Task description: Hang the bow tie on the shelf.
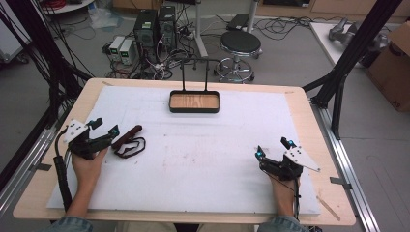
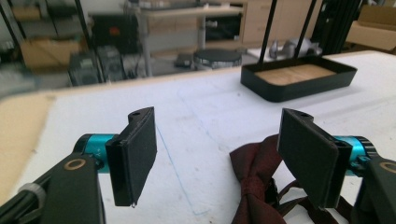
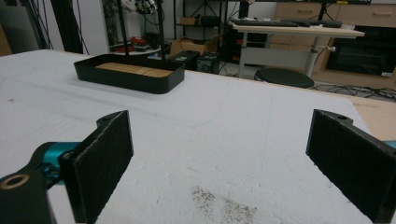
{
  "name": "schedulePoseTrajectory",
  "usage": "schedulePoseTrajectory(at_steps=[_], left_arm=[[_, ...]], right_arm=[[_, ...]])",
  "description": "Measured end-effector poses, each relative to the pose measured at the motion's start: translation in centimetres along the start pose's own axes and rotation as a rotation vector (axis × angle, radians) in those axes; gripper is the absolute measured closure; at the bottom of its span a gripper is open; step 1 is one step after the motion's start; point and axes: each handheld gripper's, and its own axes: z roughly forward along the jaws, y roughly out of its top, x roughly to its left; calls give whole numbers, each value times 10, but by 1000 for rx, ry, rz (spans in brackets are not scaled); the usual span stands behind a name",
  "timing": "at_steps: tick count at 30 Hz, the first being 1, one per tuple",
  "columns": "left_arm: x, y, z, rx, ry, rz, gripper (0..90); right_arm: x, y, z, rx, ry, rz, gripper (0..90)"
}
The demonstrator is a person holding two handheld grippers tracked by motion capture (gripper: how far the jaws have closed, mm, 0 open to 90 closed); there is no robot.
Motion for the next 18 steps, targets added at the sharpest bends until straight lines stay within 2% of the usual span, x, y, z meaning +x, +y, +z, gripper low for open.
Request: schedulePoseTrajectory(at_steps=[1,3,5,8,10,12,14,18], left_arm=[[-1,1,9,56,-26,-15,287],[-5,0,18,104,-27,1,275],[-7,-1,23,152,-55,26,307],[-10,-2,27,175,-63,44,360],[-10,-2,28,199,-81,46,430],[-12,-2,28,216,-78,55,468],[-12,-2,30,253,-91,50,491],[-10,-2,41,379,-106,1,496]], right_arm=[[0,0,0,0,0,-5,65],[1,0,0,0,-4,-8,65],[1,0,0,0,-6,-8,65],[0,0,0,-1,0,-8,65],[1,0,0,-1,-2,-14,65],[1,0,0,3,0,-11,65],[0,0,0,-4,-2,-10,65],[0,0,0,-1,4,-7,65]])
